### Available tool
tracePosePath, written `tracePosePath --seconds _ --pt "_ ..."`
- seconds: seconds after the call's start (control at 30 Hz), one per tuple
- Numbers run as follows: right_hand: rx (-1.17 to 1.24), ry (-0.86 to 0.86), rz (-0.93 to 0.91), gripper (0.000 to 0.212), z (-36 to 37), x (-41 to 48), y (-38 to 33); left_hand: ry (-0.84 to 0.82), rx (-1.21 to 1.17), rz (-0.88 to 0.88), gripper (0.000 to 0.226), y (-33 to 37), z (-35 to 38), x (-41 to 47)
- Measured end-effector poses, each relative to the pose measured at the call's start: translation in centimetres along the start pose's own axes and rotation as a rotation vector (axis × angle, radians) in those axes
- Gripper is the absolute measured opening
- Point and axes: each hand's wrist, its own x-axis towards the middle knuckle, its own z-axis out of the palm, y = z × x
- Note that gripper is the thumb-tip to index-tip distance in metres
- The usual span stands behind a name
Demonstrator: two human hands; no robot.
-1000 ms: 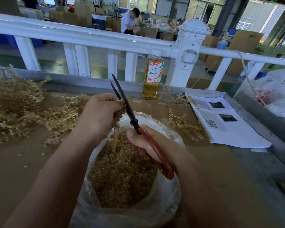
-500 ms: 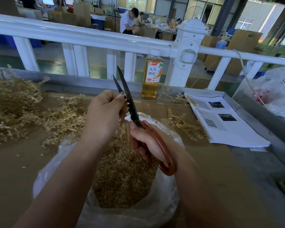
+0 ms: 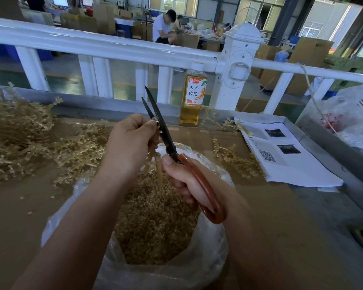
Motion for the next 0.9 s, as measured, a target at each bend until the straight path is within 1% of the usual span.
tracePosePath --seconds 0.13,0.17,0.33,0.4,0.47,0.57,0.63,0.7,0.83,0.9 --pt "-0.083 0.134 0.069 0.036 0.3 0.1 -0.2 0.034 0.008 0.02 0.033 -0.1 0.0 0.0" --pt "-0.138 0.157 0.075 0.036 0.4 0.1 -0.2 0.031 0.004 0.029 0.034 -0.3 0.0 0.1" --pt "-0.278 0.198 -0.014 0.037 0.5 0.1 0.9 0.034 -0.02 0.013 0.033 0.0 0.0 0.0" --pt "-0.29 0.203 -0.042 0.038 0.4 0.1 1.3 0.026 -0.028 0.012 0.031 -0.1 -0.1 0.0" --pt "-0.289 0.205 -0.031 0.039 0.5 0.2 1.4 0.014 -0.022 0.015 0.029 0.0 0.0 -0.1" --pt "-0.233 0.223 -0.045 0.041 0.9 0.5 1.4 0.012 -0.022 0.028 0.027 0.1 0.2 -0.2" --pt "-0.202 0.247 -0.026 0.043 0.9 0.4 1.3 0.009 -0.01 0.035 0.023 0.1 0.2 -0.2" --pt "-0.228 0.26 -0.004 0.047 0.8 0.4 1.2 0.005 -0.013 0.041 0.02 0.1 0.3 -0.3" --pt "-0.221 0.265 0.027 0.048 0.7 0.5 1.3 -0.001 -0.016 0.036 0.024 0.2 0.3 -0.3" --pt "-0.201 0.257 -0.002 0.046 0.7 0.7 1.7 0.0 -0.018 0.029 0.027 0.2 0.2 -0.2"
